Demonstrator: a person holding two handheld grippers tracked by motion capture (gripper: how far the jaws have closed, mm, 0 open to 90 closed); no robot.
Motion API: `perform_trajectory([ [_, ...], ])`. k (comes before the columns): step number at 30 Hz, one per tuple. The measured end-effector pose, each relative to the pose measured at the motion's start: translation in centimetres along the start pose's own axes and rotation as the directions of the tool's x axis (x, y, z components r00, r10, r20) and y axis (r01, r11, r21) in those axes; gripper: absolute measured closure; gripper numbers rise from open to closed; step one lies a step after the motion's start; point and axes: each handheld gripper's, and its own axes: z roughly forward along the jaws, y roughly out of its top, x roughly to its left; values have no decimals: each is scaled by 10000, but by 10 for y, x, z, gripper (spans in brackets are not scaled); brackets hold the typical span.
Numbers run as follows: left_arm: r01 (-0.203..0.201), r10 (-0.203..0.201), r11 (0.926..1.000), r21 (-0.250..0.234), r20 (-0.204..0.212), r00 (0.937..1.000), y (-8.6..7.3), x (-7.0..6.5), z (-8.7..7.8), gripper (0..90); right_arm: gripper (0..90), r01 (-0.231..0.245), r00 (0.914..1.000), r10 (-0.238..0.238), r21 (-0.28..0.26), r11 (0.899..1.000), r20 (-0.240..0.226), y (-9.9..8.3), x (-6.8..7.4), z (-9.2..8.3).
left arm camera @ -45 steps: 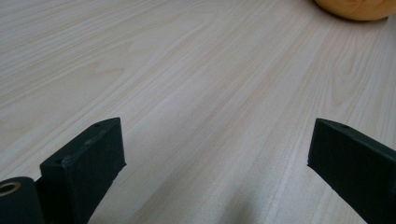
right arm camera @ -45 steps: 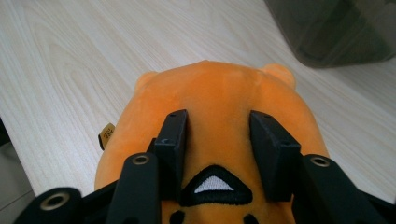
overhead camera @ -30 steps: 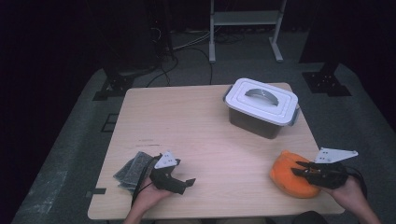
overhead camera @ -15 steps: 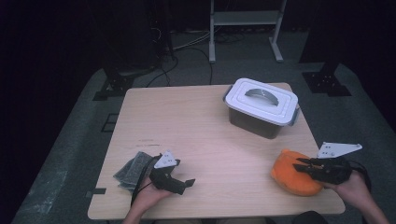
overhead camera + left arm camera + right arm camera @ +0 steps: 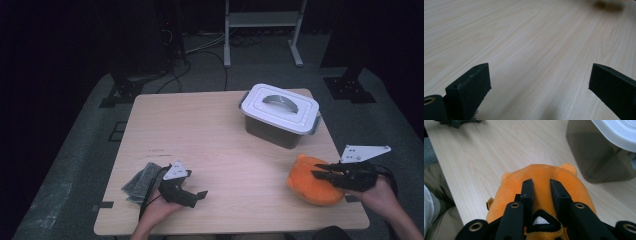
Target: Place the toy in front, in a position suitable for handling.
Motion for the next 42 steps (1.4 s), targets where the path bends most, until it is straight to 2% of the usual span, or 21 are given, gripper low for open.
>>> perform_trajectory([
  [3, 11, -11, 10000, -78, 5, 10000, 0, 1, -1, 30, 735, 391, 9990, -390, 76, 9992, -204, 11, 5, 0],
  [9, 18, -19, 10000, -77, -23, 10000, 0, 1, -2, 30, 734, 568, 9970, -576, -171, 9982, -522, 25, 9, 1],
  [11, 21, -21, 10000, -77, -18, 10000, 0, 2, -2, 30, 734, 706, 9952, -724, -303, 9970, -652, 35, 12, 1],
  [15, 46, -47, 9999, -107, -50, 10000, 0, 2, -3, 30, 734, 914, 9925, -934, -281, 9954, -793, 45, 16, 3],
  [18, 52, -53, 9999, -114, -52, 10000, 0, 3, -4, 30, 735, 1279, 9873, -1294, -211, 9916, -925, 57, 21, 7],
  [29, 52, -54, 9999, -159, -130, 9999, 0, 5, -7, 30, 734, 1674, 9763, -1718, -437, 9849, -1315, 84, 31, 15],
  [42, 80, -83, 9998, -162, -173, 9998, -1, 7, -9, 30, 734, 2192, 9561, -2268, -607, 9738, -1858, 113, 42, 33],
])
